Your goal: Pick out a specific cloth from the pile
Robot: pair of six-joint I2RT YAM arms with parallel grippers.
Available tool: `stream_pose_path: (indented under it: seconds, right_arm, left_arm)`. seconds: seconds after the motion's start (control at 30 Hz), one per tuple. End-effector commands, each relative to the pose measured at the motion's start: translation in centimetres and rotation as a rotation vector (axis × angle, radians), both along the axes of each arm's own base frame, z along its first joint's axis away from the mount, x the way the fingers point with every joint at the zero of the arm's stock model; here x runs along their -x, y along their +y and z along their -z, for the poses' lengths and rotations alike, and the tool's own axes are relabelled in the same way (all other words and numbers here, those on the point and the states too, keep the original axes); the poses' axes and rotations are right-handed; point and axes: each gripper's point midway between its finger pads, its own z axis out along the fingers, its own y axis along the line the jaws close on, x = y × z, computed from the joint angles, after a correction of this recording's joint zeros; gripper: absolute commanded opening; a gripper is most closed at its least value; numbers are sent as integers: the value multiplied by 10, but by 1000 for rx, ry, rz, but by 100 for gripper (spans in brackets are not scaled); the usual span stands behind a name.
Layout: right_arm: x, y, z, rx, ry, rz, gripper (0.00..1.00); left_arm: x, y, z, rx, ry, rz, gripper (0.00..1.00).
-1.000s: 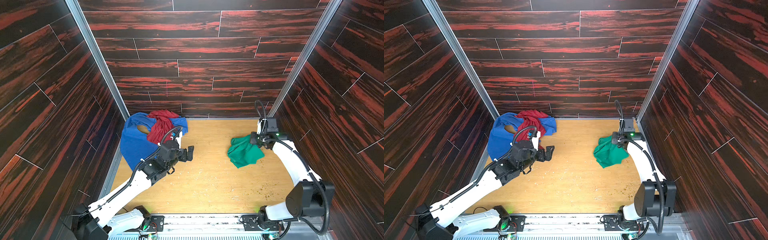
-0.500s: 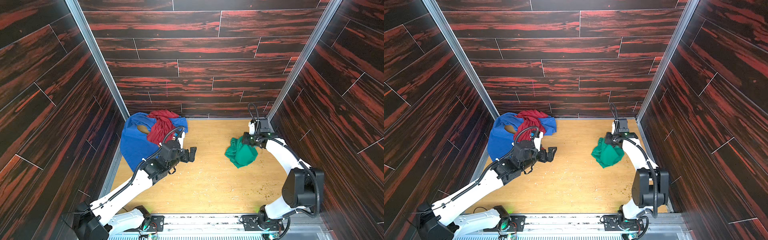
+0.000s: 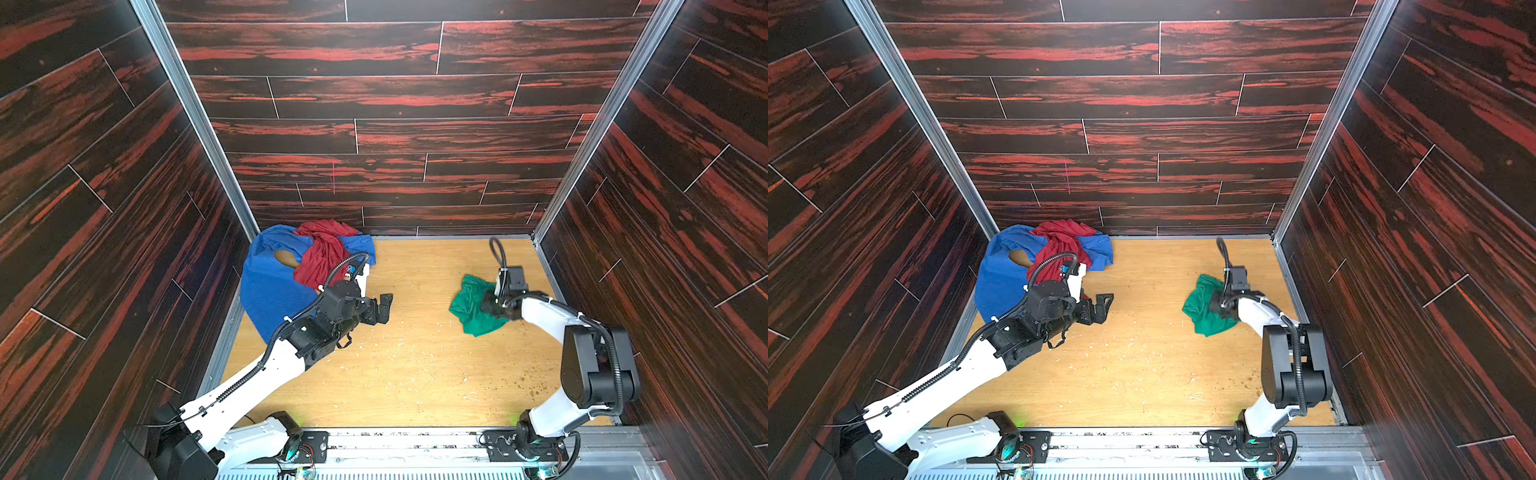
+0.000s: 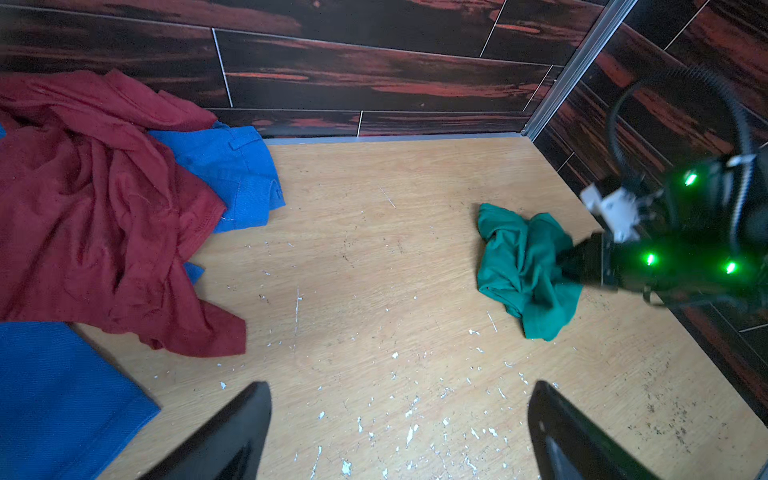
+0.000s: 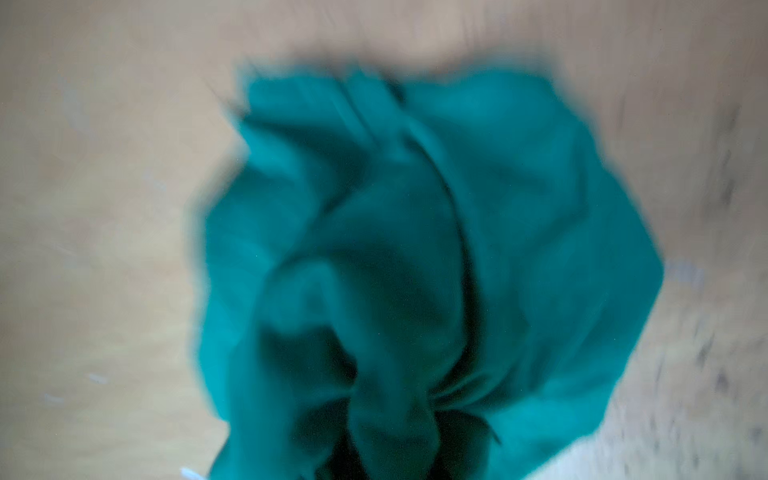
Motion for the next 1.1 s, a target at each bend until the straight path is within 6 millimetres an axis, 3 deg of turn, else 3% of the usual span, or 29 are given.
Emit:
stream_pose_path:
  seconds: [0.0, 0.07, 0.2, 0.3, 0.4, 0.5, 0.67, 0.87, 1.07]
  right_arm:
    - [15, -2, 4, 5, 31, 14, 0]
    - [21, -1, 7, 7, 46, 3, 1]
    - [24, -3, -8, 13, -4, -5, 59]
    - [25, -2, -30, 23, -58, -25, 80]
    - [27, 4, -40, 60, -66, -93, 92]
    - [26, 13, -32, 53, -36, -131, 98]
    - [14, 29, -14, 24, -1, -155, 99]
    - [4, 11, 26, 157, 199, -74, 99]
    - [3, 12, 53, 180, 319, -113, 96]
  left_arm:
    - [-1, -2, -12, 41, -33, -1, 99]
    - [-2, -5, -10, 47, -30, 2, 99]
    - [-3, -12, -11, 58, -23, 19, 99]
    - [-3, -13, -9, 53, -21, 24, 99]
    - [-3, -13, -6, 50, -18, 24, 99]
    - [-4, -15, -3, 51, -13, 29, 99]
    - [-5, -19, 0, 49, -3, 39, 99]
    - [-3, -14, 4, 32, -3, 28, 99]
    - [-2, -8, 5, 12, -12, 13, 99]
